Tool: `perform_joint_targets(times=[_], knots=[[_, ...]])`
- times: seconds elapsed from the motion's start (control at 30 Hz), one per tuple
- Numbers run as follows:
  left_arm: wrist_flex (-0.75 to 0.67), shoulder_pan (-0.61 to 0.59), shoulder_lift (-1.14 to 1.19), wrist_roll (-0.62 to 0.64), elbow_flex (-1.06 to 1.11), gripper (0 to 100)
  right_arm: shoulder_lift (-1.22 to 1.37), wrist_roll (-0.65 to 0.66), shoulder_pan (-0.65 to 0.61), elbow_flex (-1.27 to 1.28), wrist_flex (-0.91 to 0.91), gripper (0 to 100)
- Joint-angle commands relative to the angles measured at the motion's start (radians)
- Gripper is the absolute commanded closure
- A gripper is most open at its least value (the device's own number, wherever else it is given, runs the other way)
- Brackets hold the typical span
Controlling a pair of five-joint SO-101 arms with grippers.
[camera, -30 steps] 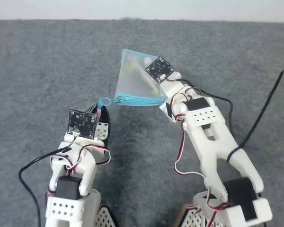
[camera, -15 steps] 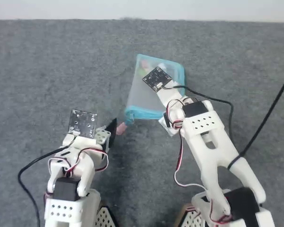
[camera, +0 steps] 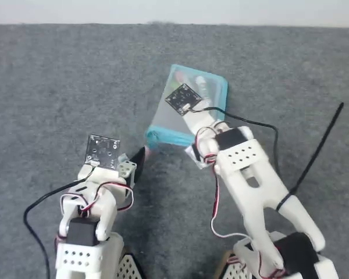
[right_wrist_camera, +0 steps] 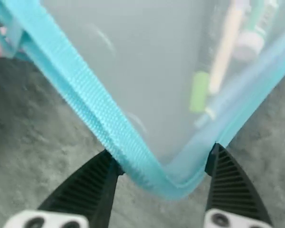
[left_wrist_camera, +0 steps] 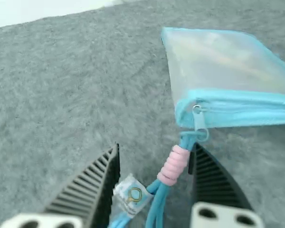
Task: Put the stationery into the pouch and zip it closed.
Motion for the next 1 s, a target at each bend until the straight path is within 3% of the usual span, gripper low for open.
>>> perform_joint_targets(times=[0.0,0.17,0.47,0.77,0.97], knots=[[-0.057,-0.032,-0.018,-0.005,-0.021,78,-0.113,-0.055,-0.033,-0.012,-0.021,74.2],[-0.064,-0.127,-0.018,-0.005,-0.021,78,-0.305,-0.051,-0.008,0.072,-0.013,74.2],[-0.077,-0.138,-0.018,-0.003,-0.015,78,-0.704,-0.049,0.012,0.290,-0.018,74.2],[-0.075,-0.130,-0.009,-0.006,-0.013,78,-0.638,-0.003,0.386,0.316,0.053,74.2],[-0.038,-0.109,-0.008,-0.008,-0.015,78,-0.461,0.091,0.542,0.321,0.090,74.2]])
